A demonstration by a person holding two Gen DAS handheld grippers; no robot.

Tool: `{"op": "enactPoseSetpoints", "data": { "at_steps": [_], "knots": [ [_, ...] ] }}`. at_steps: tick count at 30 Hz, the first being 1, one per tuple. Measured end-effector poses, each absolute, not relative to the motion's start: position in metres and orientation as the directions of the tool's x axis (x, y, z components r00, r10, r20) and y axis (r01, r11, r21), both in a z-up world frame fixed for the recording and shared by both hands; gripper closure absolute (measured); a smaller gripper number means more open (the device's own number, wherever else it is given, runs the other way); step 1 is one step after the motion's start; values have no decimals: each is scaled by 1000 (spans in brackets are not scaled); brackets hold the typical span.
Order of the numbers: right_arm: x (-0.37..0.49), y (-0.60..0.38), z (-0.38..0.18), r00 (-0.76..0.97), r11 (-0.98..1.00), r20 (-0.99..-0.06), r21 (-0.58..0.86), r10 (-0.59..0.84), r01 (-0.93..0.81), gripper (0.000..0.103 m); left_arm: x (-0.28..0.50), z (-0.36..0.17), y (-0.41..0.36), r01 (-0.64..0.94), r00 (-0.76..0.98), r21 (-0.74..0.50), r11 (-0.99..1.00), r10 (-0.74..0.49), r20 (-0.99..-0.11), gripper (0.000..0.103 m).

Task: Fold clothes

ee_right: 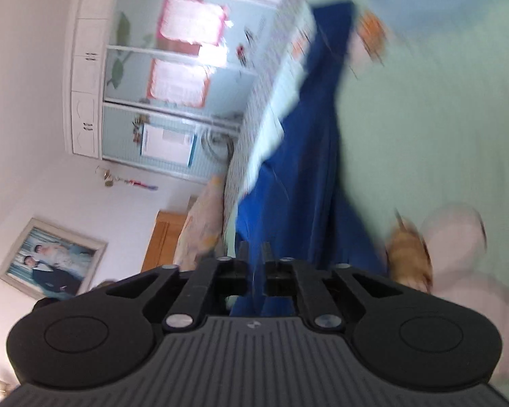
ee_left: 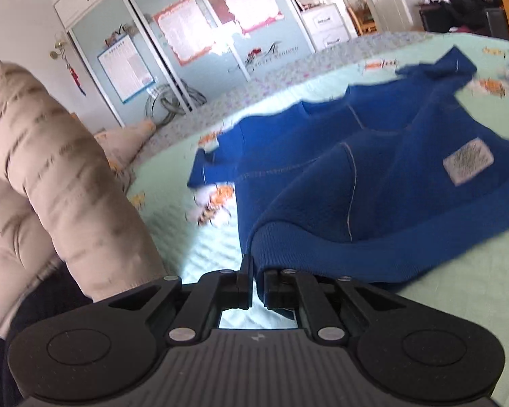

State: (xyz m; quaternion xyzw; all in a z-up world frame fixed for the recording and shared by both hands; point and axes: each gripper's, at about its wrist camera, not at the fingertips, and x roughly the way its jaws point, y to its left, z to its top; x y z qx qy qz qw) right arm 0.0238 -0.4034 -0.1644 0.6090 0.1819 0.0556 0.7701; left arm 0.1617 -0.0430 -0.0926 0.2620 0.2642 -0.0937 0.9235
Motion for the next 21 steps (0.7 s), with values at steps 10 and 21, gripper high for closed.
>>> {"op": "enactPoseSetpoints", "data": {
  "at_steps": [10,21],
  "knots": [
    [8,-306,-153,861,999,-508,40,10,12,36,165,-84,-35,286,857,439,852,-22,-515,91],
    [34,-279,-172,900,894,-415,-443,-134,-71,35,165,-91,-36,285,849,448,847,-6,-528,85]
  ]
}}
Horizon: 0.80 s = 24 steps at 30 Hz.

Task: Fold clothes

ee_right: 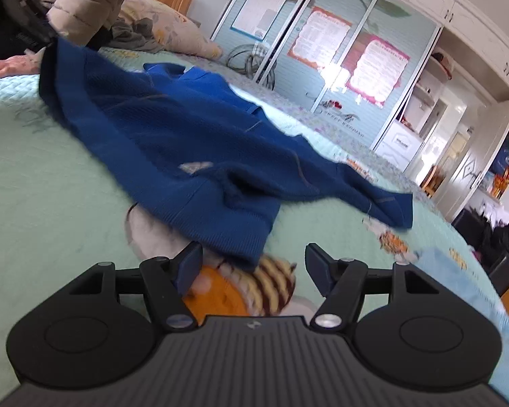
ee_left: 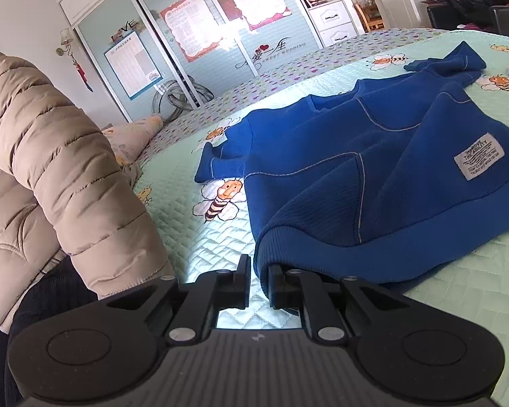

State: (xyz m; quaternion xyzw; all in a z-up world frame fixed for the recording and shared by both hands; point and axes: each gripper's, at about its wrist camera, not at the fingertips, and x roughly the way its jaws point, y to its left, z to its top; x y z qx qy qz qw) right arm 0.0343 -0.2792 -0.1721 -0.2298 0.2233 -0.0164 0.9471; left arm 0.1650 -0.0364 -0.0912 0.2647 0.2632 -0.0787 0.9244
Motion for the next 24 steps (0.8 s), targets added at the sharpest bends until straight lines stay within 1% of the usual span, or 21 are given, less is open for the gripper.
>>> {"op": "enactPoseSetpoints", "data": {
  "at_steps": [1,2,3,4,5,6,7,8,10,11,12,13,14,15,16,17,19,20,22,24],
  "knots": [
    [41,-279,-172,905,890,-403,-452,-137,-66,35,164,-93,-36,280,851,449,848,-3,-526,79],
    [45,-279,-170,909,886,-391,-460,-141,-60,35,164,-95,-35,283,850,447,849,-6,-526,75],
    [48,-281,-170,912,885,-386,-462,-141,-59,35,163,-98,-34,290,849,445,847,-13,-528,65],
    [50,-282,-169,913,888,-386,-455,-135,-60,36,162,-102,-35,300,849,448,842,-21,-529,52],
    [52,-284,-169,914,892,-385,-449,-130,-62,36,161,-107,-36,311,847,456,834,-26,-530,45],
    [53,-284,-169,915,894,-384,-443,-127,-62,37,161,-112,-38,317,848,472,823,-23,-530,30],
    [53,-284,-169,917,897,-380,-438,-123,-61,37,159,-118,-40,318,851,490,812,-16,-524,23],
    [54,-285,-168,919,900,-377,-431,-118,-61,39,158,-123,-42,320,854,505,802,-14,-520,23],
    [54,-286,-167,922,911,-373,-407,-102,-64,48,158,-130,-44,333,850,512,792,-17,-527,23],
    [54,-286,-166,922,915,-375,-399,-96,-67,55,159,-133,-45,334,849,508,794,-19,-529,23],
    [54,-286,-166,921,917,-379,-393,-91,-71,66,161,-133,-44,333,846,497,802,-22,-532,24],
    [56,-287,-165,919,918,-383,-389,-89,-73,73,163,-134,-43,332,844,485,809,-25,-535,29],
    [57,-287,-165,918,920,-387,-385,-88,-74,84,166,-134,-43,334,838,467,819,-30,-546,33],
    [59,-287,-166,917,922,-389,-380,-91,-70,86,169,-133,-42,335,831,448,829,-35,-556,44],
    [60,-287,-166,916,925,-390,-375,-94,-65,86,172,-133,-41,336,824,430,838,-41,-565,56],
    [61,-287,-167,915,927,-391,-369,-98,-59,87,175,-134,-41,338,818,424,840,-40,-573,61],
    [62,-288,-167,913,932,-394,-359,-104,-49,87,177,-136,-42,345,812,415,842,-46,-582,74],
    [62,-289,-167,911,934,-398,-353,-106,-45,86,179,-137,-42,348,808,410,843,-49,-587,77],
    [64,-290,-169,904,939,-412,-342,-114,-37,83,179,-138,-42,345,808,398,850,-54,-586,87],
    [67,-291,-171,897,943,-426,-332,-119,-33,82,180,-139,-43,345,806,386,856,-60,-588,91]
  ]
}}
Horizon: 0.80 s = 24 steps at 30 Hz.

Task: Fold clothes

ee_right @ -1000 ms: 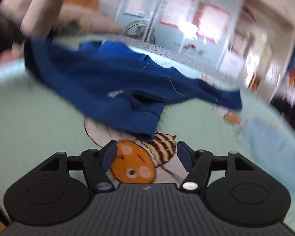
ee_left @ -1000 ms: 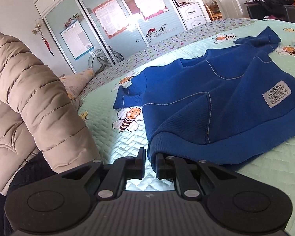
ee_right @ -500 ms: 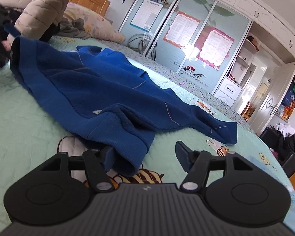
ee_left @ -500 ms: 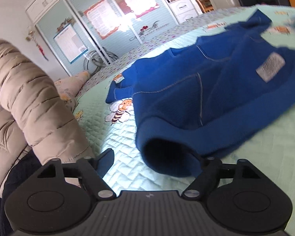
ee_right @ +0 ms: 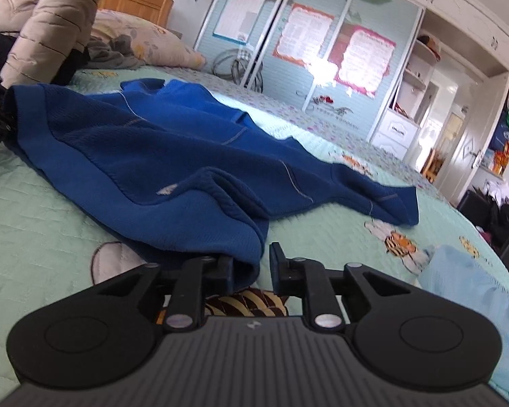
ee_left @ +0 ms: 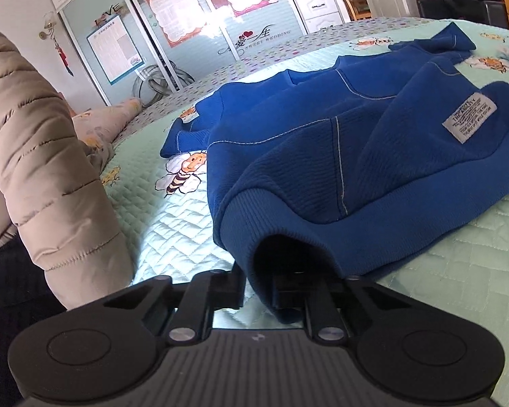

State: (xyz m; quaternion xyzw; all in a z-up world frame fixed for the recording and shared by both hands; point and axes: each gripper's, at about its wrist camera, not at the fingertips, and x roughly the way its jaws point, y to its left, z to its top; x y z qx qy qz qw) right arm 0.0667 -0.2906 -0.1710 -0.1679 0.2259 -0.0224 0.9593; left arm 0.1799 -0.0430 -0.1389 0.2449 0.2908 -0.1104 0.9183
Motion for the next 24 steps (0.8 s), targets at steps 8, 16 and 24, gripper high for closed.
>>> {"op": "enactPoseSetpoints", "data": {
  "at_steps": [8,16,24],
  "knots": [
    [65,-303,-152,901,986,-432,-163,-51,-22,100,171,-112,-45,337,841,404,851,-79,-535,98],
    [38,-334,-62,951,982,-309,181,15,43,100,151,-33,-44,323,895,427,845,-125,-428,95],
    [25,-388,-192,823,670,-554,660,128,340,100,149,-140,-27,332,776,329,884,-58,-629,95]
  ]
}}
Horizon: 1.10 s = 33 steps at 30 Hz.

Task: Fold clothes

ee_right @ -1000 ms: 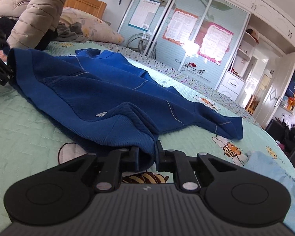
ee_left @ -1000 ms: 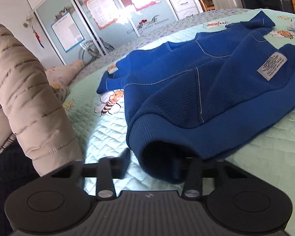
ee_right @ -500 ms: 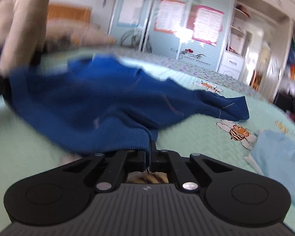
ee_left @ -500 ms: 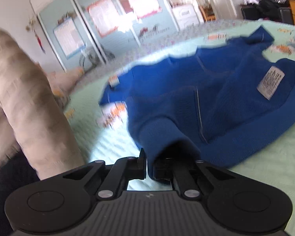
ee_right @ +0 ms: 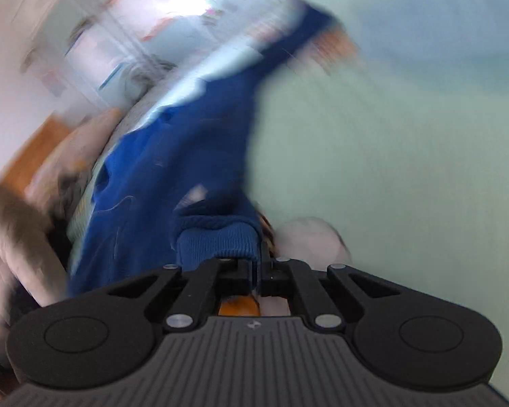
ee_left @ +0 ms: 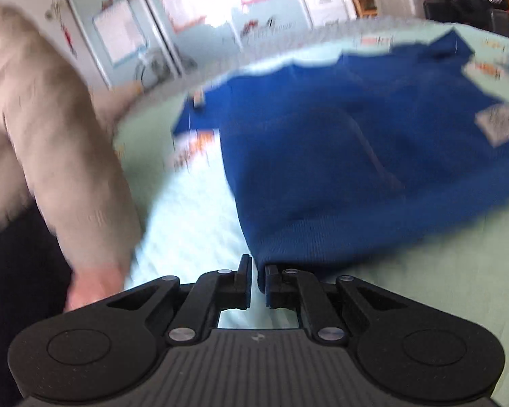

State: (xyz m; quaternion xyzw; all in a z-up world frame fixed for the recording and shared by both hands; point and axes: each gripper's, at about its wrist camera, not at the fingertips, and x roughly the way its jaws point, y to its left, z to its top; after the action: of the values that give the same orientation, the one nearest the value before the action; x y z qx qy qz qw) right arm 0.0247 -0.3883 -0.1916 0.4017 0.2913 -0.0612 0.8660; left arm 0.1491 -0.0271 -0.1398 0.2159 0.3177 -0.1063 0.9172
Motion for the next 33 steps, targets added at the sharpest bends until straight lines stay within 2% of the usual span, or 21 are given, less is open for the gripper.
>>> {"op": "enactPoseSetpoints", "data": {
  "at_steps": [2,7,10,13,16,17,19,21,22,23,24,28,33],
  "knots": [
    [17,-385,-193,842,642,-524,691,129,331,100,143,-143,-24,319,780,309,896,-63,-623,94],
    [11,-372,-179,870,702,-487,646,78,299,100,146,-130,-20,290,798,279,915,-70,-599,89],
    [7,-386,-186,886,621,-459,715,71,321,100,144,-134,-25,308,791,291,906,-73,-608,89],
    [2,-396,-208,878,473,-459,810,140,348,100,142,-142,-23,307,784,295,905,-65,-617,89],
    [-1,-386,-207,879,549,-463,766,114,333,99,139,-143,-22,302,790,299,905,-62,-610,89],
    [0,-379,-201,877,618,-472,718,94,320,96,139,-143,-22,303,791,301,904,-62,-608,89],
    [2,-361,-189,874,779,-485,562,39,277,84,140,-144,-21,300,794,308,903,-57,-605,84],
    [5,-339,-179,874,914,-484,343,-27,219,60,139,-145,-21,299,798,315,901,-55,-600,82],
    [4,-327,-176,877,952,-474,230,-73,203,52,138,-145,-21,298,800,319,900,-53,-598,82],
    [4,-315,-173,882,975,-458,119,-113,187,38,138,-145,-21,300,801,324,897,-53,-596,82],
    [2,-307,-172,889,985,-436,32,-138,169,34,137,-146,-21,301,803,329,895,-52,-594,81],
    [-3,-283,-172,910,963,-366,-248,-197,109,32,137,-146,-22,297,805,332,895,-48,-591,80],
    [6,-265,-178,924,880,-307,-471,-229,61,33,138,-147,-23,292,809,340,894,-41,-587,79]
  ]
}}
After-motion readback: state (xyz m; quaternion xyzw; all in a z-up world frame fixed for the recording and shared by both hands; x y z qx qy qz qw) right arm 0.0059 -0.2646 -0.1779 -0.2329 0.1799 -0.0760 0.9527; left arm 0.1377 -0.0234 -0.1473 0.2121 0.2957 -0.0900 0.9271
